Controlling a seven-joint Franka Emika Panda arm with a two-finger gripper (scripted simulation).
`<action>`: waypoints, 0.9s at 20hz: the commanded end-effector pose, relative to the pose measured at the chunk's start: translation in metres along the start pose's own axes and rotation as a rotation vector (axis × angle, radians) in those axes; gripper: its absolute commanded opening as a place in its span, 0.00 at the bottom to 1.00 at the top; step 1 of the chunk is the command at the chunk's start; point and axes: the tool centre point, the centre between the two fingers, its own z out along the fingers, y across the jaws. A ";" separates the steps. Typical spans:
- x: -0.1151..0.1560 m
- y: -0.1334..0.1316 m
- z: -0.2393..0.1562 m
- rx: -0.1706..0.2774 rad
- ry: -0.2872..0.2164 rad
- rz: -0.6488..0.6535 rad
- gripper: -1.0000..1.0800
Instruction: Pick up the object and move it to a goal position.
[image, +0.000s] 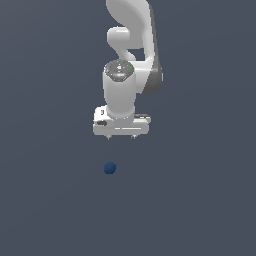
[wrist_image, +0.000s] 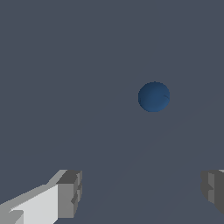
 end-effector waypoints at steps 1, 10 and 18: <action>0.000 0.000 0.000 0.000 0.000 0.000 0.96; 0.011 -0.027 -0.022 -0.005 0.051 -0.031 0.96; 0.016 -0.021 -0.016 -0.002 0.047 -0.022 0.96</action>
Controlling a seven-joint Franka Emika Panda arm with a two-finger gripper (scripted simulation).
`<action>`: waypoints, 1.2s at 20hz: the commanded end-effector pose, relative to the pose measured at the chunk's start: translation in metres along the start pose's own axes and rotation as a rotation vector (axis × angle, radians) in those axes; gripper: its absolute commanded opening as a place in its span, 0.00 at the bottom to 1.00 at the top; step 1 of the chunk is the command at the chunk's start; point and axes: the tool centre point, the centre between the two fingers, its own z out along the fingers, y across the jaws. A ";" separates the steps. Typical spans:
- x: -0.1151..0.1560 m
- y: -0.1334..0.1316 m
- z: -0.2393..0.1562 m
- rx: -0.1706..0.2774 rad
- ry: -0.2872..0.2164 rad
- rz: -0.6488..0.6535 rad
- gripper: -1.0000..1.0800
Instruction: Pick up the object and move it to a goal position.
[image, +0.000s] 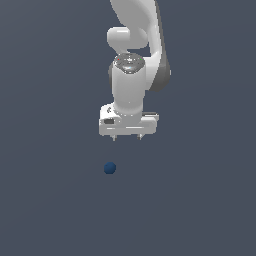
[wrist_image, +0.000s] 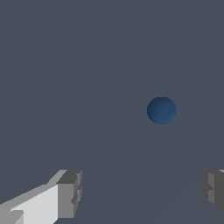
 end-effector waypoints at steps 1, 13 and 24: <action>0.003 0.004 0.005 0.001 -0.002 0.006 0.96; 0.036 0.048 0.062 0.015 -0.023 0.074 0.96; 0.051 0.080 0.106 0.021 -0.036 0.119 0.96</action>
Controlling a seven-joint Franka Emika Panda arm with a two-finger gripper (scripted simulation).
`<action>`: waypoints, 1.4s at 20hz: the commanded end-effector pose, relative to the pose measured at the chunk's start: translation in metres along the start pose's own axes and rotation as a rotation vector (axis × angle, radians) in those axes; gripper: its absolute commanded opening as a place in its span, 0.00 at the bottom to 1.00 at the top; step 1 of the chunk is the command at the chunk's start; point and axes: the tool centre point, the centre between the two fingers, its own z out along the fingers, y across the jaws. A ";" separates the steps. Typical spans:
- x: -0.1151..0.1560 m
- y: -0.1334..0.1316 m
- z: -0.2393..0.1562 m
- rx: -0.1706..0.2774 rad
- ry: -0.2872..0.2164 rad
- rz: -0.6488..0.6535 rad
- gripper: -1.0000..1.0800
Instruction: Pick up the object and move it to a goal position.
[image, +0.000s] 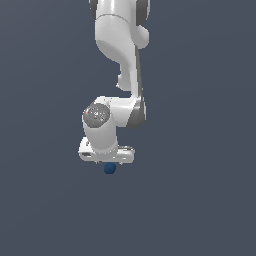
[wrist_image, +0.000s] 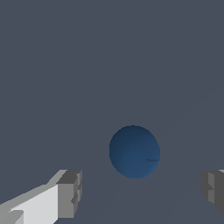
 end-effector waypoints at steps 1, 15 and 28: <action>0.002 0.003 0.005 0.001 0.000 0.004 0.96; 0.002 0.004 0.043 0.001 -0.002 0.006 0.96; 0.003 0.005 0.057 0.001 -0.001 0.007 0.00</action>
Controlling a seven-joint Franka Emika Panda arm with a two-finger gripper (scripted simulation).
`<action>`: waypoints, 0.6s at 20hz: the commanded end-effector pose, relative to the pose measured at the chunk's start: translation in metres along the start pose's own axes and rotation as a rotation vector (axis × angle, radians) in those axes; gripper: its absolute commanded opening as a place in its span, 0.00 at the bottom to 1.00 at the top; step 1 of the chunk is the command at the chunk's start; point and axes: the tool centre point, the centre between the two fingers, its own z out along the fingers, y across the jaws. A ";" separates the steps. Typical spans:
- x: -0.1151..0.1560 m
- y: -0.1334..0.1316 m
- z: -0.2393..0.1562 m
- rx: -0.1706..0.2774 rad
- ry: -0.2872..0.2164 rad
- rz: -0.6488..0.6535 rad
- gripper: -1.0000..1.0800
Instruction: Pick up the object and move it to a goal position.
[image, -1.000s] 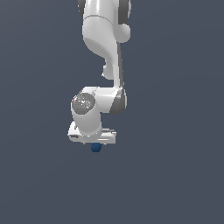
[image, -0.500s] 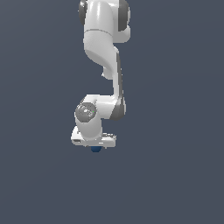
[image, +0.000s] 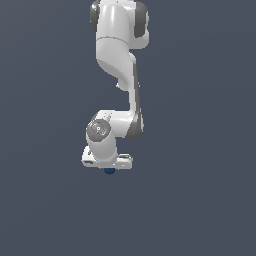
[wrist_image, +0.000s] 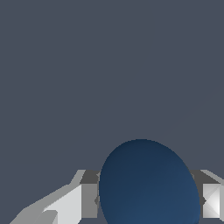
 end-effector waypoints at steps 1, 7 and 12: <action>0.000 0.000 0.000 0.000 0.001 0.000 0.00; 0.000 0.000 0.000 0.000 0.000 0.000 0.00; -0.004 -0.006 -0.001 0.000 0.000 0.000 0.00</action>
